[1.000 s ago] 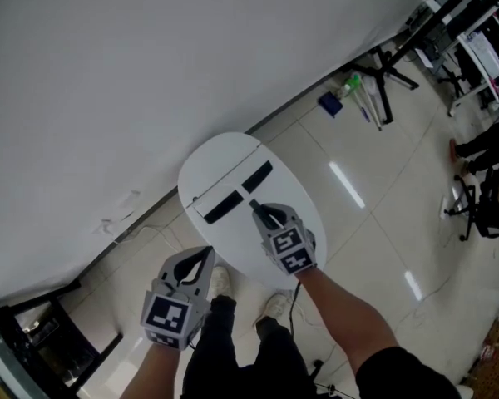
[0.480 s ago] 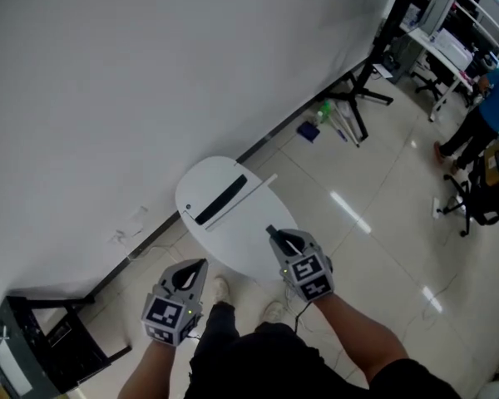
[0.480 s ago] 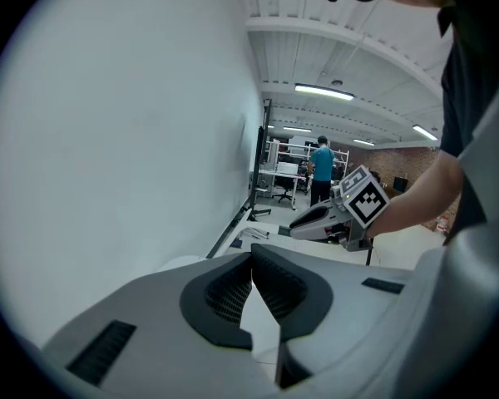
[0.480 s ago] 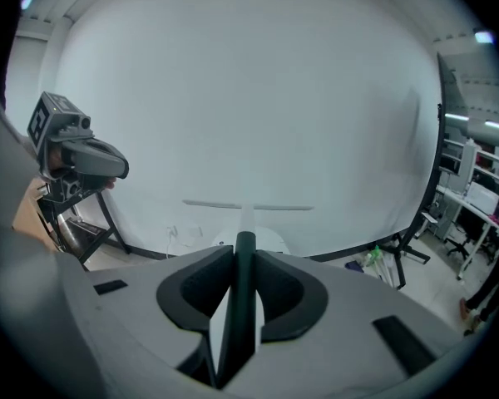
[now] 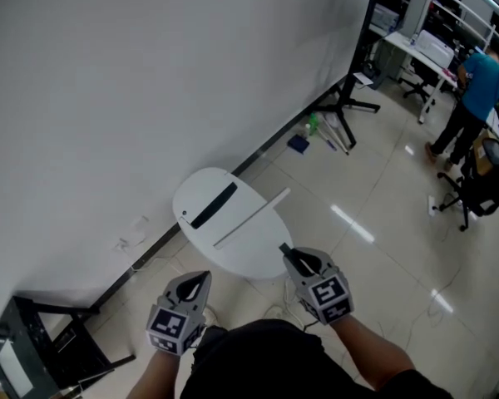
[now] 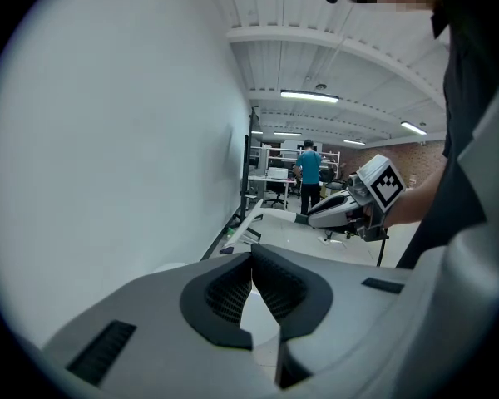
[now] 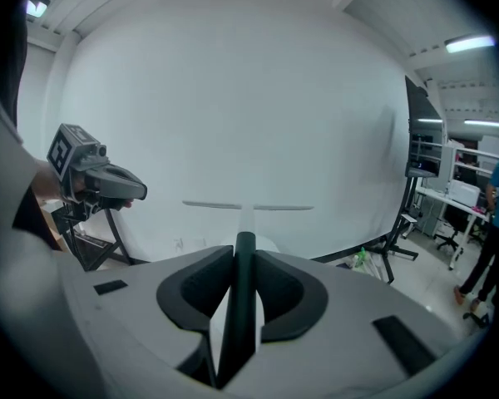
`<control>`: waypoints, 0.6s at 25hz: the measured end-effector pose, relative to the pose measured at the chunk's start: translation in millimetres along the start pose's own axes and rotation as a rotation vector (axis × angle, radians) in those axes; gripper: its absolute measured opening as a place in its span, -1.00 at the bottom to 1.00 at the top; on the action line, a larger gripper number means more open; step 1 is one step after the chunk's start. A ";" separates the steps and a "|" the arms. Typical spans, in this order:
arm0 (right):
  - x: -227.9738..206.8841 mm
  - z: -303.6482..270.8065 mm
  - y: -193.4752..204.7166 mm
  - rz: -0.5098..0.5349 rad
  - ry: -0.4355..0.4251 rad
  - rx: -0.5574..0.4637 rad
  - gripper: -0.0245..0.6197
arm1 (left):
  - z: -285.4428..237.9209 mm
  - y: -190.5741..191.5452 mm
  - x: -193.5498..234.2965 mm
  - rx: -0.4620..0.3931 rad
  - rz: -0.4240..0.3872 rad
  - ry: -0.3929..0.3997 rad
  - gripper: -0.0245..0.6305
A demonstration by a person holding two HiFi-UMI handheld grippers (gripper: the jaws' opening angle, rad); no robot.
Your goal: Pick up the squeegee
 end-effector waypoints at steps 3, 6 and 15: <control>9.9 13.4 -0.2 -0.017 0.029 -0.025 -0.64 | 6.5 -3.0 1.6 -0.005 -0.022 0.027 -0.94; 17.5 23.5 -2.8 -0.041 0.082 -0.024 -0.64 | 10.4 -6.3 4.3 -0.004 -0.046 0.059 -0.94; 28.3 20.5 -5.3 -0.055 0.095 -0.062 -0.64 | 13.1 -13.2 10.8 -0.021 -0.054 0.075 -0.94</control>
Point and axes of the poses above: the fingertips, and each gripper's own axes: z backward along the fingers, x to its left, y out of its underside, the point moved 5 cm from there along z, backward along the fingers, and after that the axes turned 5 degrees about -y, right-handed, at the moved point
